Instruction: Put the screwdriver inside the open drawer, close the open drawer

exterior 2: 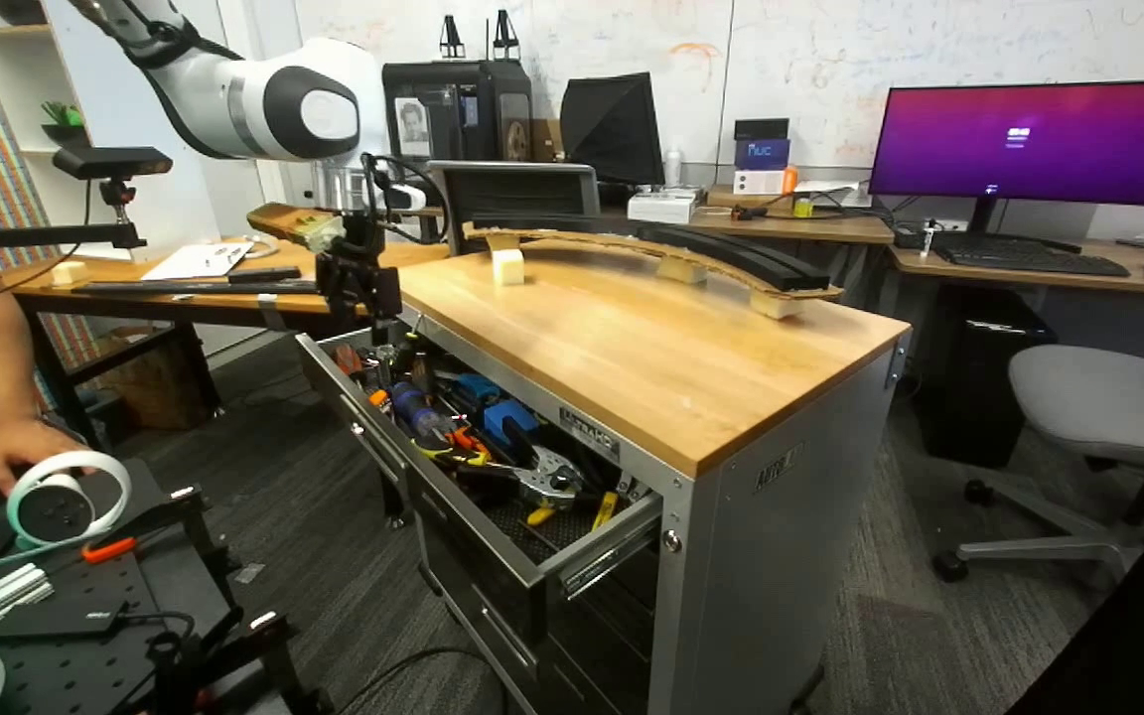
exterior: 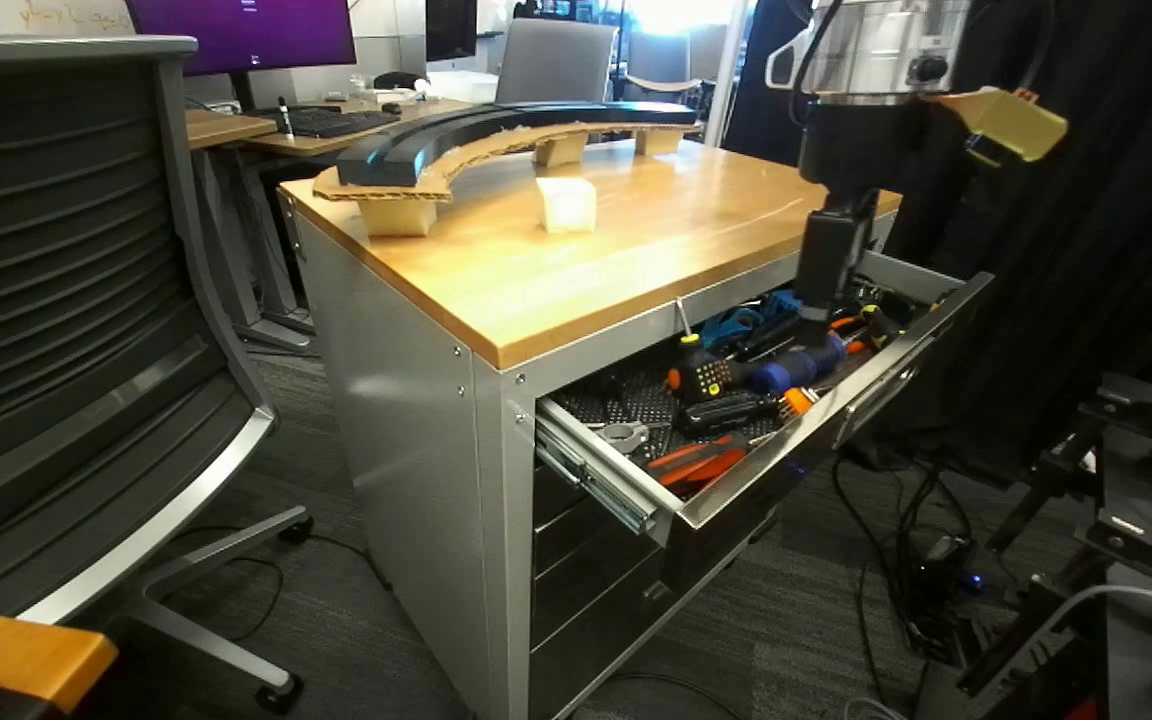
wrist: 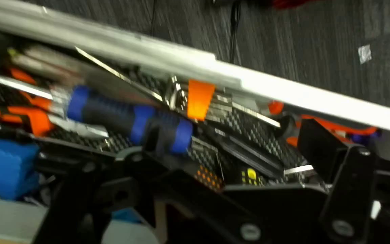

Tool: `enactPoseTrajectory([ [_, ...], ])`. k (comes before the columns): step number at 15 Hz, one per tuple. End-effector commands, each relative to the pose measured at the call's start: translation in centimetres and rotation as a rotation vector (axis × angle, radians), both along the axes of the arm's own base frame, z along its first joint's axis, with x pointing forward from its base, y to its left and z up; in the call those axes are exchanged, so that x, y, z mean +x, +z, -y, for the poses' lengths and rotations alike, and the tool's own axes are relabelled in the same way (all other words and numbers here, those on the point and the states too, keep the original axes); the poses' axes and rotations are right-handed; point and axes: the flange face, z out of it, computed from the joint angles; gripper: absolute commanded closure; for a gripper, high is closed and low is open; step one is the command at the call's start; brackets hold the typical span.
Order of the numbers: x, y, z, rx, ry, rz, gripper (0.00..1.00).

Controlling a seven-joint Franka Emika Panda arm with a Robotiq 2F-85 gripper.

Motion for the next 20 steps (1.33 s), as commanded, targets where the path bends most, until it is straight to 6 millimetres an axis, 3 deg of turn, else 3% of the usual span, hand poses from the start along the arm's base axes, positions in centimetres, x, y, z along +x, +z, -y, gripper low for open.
enactPoseTrajectory([
  [1, -4.2, 1.2, 1.2, -0.073, -0.035, -0.144, 0.0],
  [4, -4.3, 2.4, 0.4, -0.024, -0.063, 0.013, 0.0],
  [8, -2.8, 2.2, -1.9, 0.052, -0.093, 0.219, 0.0],
  [20, -2.3, -4.1, -4.6, -0.003, -0.019, 0.425, 0.0],
])
